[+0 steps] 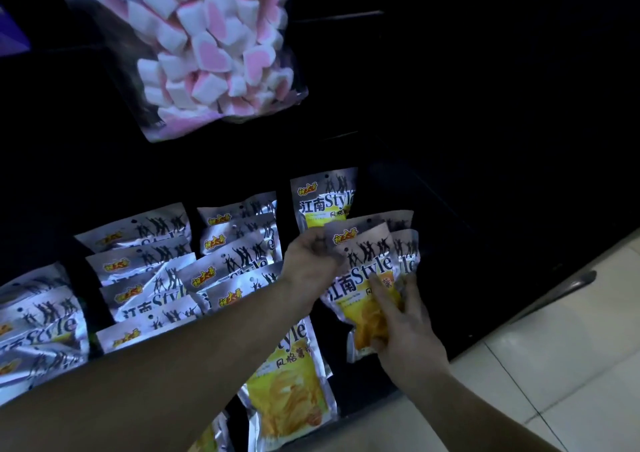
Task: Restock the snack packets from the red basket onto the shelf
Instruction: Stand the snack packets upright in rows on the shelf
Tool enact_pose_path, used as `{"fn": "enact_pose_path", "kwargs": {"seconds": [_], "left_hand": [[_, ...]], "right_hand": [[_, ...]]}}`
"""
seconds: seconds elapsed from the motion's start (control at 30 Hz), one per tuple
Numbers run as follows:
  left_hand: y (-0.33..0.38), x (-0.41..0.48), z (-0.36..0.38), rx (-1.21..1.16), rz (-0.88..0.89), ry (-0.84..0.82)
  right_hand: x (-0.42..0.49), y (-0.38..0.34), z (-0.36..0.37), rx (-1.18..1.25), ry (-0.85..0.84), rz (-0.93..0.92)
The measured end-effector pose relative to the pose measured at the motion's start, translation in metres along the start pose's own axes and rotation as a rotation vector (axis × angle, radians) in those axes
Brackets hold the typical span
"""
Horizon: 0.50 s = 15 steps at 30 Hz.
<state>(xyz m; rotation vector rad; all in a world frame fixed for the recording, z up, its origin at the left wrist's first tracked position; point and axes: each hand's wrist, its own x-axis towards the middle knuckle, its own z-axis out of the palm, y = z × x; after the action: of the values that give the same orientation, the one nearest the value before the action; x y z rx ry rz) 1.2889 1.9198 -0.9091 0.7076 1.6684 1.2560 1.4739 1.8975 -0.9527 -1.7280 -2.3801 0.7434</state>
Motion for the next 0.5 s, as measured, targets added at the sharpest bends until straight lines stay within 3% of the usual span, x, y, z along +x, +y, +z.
{"fn": "enact_pose_path", "kwargs": {"seconds": [0.17, 0.5], "left_hand": [[0.006, 0.003, -0.012, 0.211, 0.149, 0.036], [0.0, 0.027, -0.022, 0.217, 0.123, 0.127]], "right_hand": [[-0.004, 0.007, 0.001, -0.081, -0.011, 0.09], [0.002, 0.0, 0.039, 0.38, -0.026, 0.186]]}}
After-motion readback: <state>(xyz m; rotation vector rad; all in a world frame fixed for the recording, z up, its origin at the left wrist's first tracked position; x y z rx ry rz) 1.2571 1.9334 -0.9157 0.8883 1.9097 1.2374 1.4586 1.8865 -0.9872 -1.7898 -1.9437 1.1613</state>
